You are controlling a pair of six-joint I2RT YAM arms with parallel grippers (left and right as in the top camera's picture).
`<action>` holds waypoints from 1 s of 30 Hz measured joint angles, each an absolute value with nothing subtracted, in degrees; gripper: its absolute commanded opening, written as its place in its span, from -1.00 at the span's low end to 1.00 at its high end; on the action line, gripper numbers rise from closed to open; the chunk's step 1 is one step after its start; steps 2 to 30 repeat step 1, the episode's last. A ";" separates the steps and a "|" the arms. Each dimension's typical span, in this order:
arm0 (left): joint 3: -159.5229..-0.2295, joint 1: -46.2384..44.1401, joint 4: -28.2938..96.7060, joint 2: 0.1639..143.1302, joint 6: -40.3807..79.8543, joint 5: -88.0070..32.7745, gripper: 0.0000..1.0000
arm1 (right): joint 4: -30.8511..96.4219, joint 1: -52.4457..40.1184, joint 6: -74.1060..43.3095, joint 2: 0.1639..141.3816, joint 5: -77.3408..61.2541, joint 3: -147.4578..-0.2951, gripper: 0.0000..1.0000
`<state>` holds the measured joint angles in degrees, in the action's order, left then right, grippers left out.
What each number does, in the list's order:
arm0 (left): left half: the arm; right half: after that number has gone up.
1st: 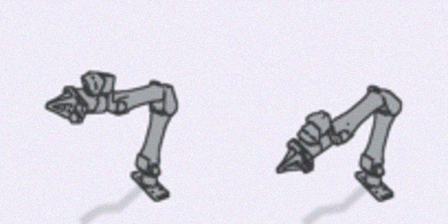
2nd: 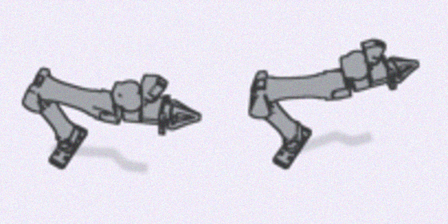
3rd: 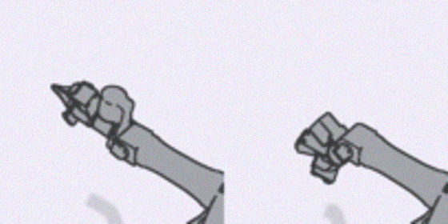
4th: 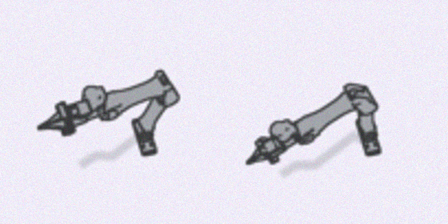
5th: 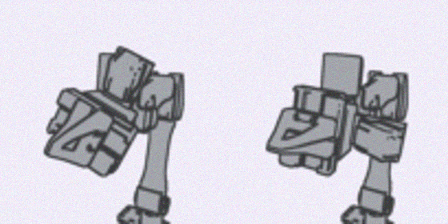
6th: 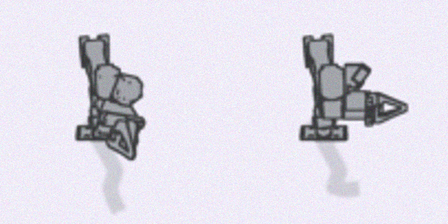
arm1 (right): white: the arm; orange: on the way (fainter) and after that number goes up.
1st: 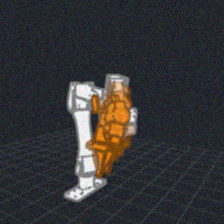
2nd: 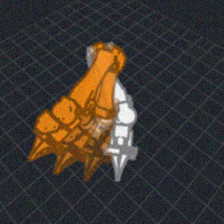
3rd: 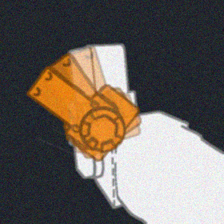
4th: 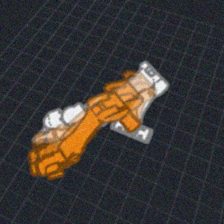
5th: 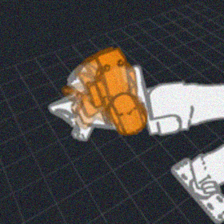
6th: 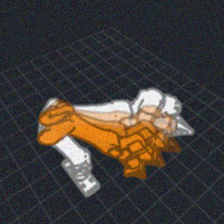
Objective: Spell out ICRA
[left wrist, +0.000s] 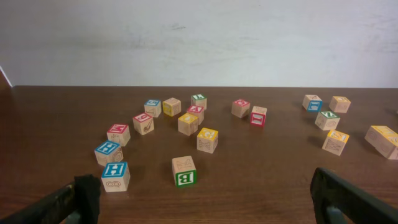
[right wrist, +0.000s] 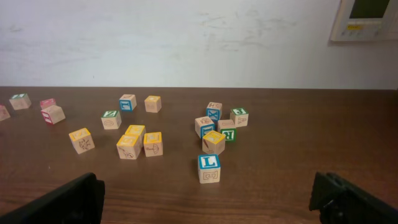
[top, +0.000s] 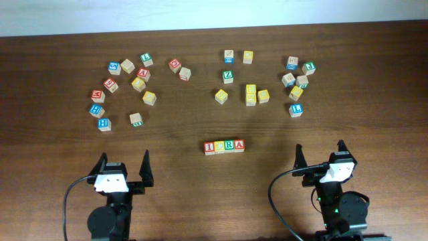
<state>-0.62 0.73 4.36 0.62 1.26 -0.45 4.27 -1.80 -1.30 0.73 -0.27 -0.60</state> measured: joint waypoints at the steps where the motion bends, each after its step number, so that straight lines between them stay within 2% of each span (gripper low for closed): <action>1: -0.62 0.73 4.36 0.62 1.26 -0.45 0.99 | 4.27 -1.80 -1.32 0.73 -0.27 -0.60 0.97; 30: -0.62 0.73 4.36 0.62 1.26 -0.45 0.99 | 4.27 -1.80 -1.32 0.73 -0.27 -0.60 0.97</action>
